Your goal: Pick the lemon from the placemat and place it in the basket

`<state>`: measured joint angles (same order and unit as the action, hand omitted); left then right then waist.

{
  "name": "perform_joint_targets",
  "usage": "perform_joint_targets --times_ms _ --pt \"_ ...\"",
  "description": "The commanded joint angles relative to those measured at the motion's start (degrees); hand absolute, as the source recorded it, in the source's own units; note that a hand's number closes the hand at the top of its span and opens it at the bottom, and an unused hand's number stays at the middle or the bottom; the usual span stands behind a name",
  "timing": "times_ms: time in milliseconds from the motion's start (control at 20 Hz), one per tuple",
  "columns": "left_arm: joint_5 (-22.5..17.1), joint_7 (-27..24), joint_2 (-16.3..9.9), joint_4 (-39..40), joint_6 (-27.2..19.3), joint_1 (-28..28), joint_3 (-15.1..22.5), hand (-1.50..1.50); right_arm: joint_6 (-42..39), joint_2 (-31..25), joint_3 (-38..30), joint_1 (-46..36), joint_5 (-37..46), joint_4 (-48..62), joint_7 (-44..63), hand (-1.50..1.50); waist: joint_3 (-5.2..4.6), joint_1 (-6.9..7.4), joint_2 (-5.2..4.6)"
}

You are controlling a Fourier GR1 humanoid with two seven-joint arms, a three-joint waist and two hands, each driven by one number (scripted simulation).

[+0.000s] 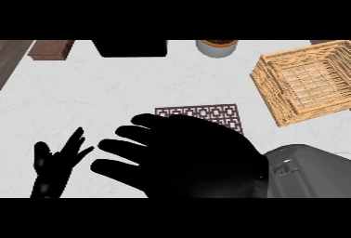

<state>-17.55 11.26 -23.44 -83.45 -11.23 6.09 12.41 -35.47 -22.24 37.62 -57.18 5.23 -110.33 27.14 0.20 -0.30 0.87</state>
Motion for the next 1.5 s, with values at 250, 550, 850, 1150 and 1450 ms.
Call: perform_joint_targets --times_ms 250,550,850,1150,1450 --pt "1.1 0.8 1.5 2.3 -0.2 1.5 0.6 0.00 -19.8 -6.9 -5.7 -9.2 -14.1 4.6 7.7 -1.50 -0.27 0.15 -0.65" --pt "1.5 3.4 1.9 3.5 0.2 -0.9 -0.1 0.00 -20.6 -5.5 -4.9 -7.5 -15.4 3.0 9.8 -1.50 -0.23 0.19 -0.82" --pt "1.4 -0.9 0.4 5.1 4.3 2.4 -1.7 0.00 -17.5 -0.8 -4.2 -3.9 -12.1 3.4 10.8 -1.50 -0.23 0.67 -0.90" --pt "4.5 -1.0 4.6 6.3 0.8 0.8 -0.1 0.00 -16.7 1.0 -0.5 6.5 -1.2 0.2 4.3 -1.50 -0.17 0.66 -1.19" --pt "3.3 -0.1 2.8 3.3 3.8 3.2 -1.2 0.00 -14.0 4.5 5.1 9.5 11.0 4.0 -0.5 -1.50 -0.16 1.31 -1.16"
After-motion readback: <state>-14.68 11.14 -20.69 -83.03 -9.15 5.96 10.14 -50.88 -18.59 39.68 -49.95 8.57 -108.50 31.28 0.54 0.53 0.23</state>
